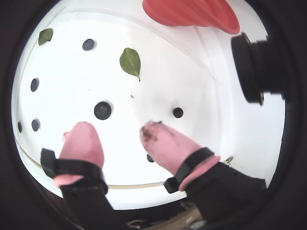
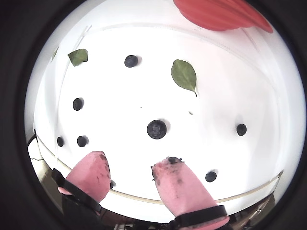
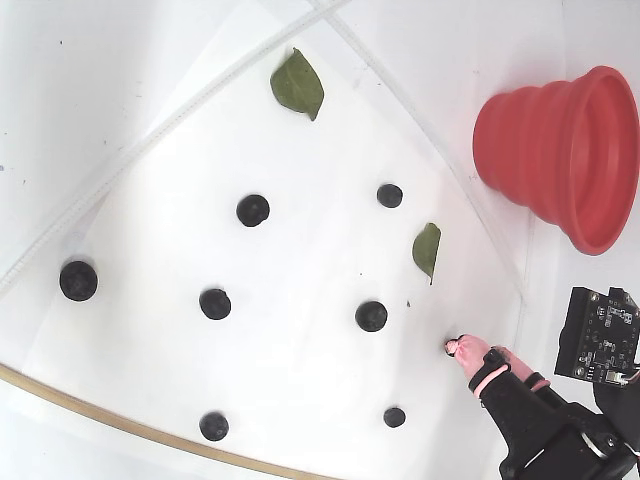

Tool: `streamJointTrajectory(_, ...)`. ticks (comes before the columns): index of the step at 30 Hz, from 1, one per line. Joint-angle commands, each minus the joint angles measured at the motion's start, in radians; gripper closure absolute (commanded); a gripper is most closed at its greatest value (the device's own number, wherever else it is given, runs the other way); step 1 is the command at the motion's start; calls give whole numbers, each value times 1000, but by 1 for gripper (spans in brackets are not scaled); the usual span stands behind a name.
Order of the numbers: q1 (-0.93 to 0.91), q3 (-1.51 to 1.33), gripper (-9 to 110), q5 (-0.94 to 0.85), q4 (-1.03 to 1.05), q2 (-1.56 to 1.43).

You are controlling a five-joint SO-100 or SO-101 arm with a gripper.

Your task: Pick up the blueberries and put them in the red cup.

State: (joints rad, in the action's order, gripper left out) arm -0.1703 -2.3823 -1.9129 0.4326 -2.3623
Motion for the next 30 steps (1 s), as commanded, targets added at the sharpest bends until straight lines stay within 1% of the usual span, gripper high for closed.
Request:
streamJointTrajectory(1,6,12,83,-9,-31,-54)
streamJointTrajectory(30,-23,-67,83,-69,-189,91)
